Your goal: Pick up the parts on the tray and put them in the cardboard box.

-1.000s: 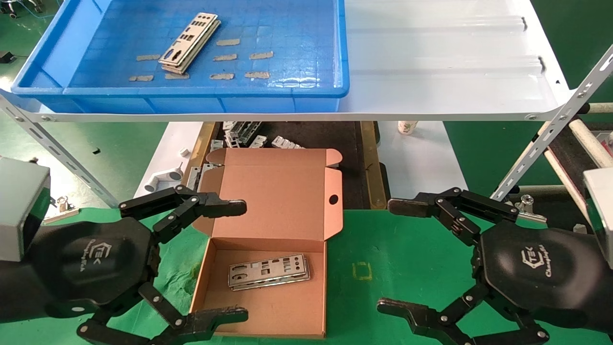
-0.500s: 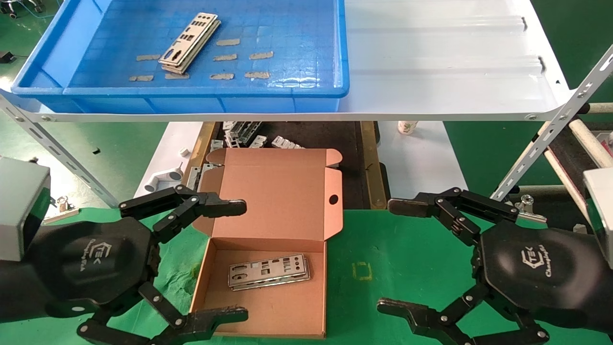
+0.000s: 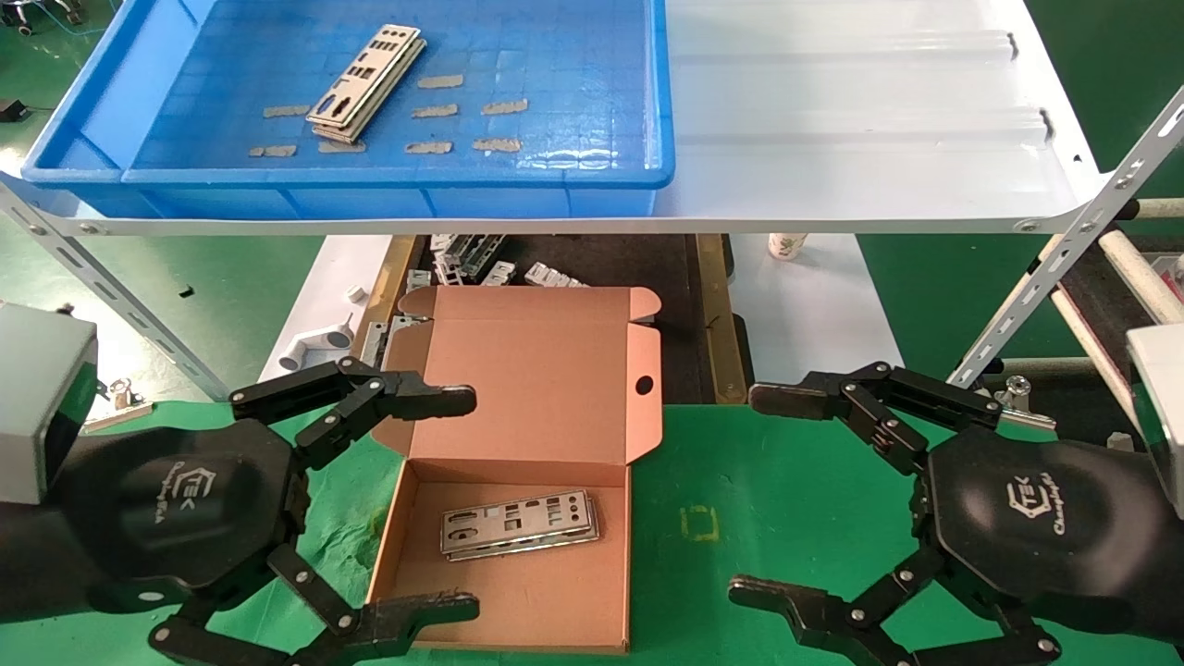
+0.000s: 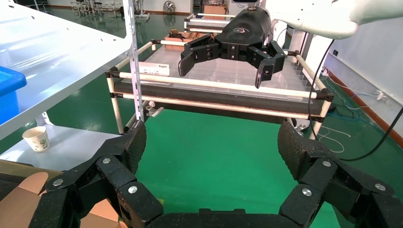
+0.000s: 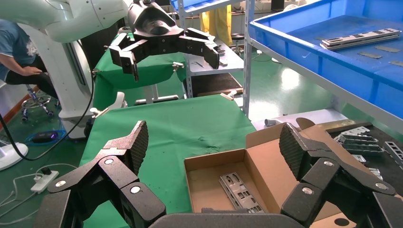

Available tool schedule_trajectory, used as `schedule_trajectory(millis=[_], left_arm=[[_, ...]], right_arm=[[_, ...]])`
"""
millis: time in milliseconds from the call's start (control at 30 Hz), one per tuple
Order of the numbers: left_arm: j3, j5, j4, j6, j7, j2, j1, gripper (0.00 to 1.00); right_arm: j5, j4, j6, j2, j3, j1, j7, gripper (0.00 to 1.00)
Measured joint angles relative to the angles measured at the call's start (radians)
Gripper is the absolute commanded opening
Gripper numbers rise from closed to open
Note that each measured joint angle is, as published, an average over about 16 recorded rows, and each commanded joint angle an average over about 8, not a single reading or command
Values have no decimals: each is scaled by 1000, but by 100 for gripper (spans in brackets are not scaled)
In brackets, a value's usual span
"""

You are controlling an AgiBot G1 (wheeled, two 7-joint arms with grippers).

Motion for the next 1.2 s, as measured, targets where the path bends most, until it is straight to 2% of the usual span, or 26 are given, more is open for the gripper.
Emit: schedule_trajectory(millis=[1200], left_arm=[[0, 0, 0, 0, 0, 0, 0, 100]], right_arm=[[0, 0, 0, 0, 0, 0, 0, 100]])
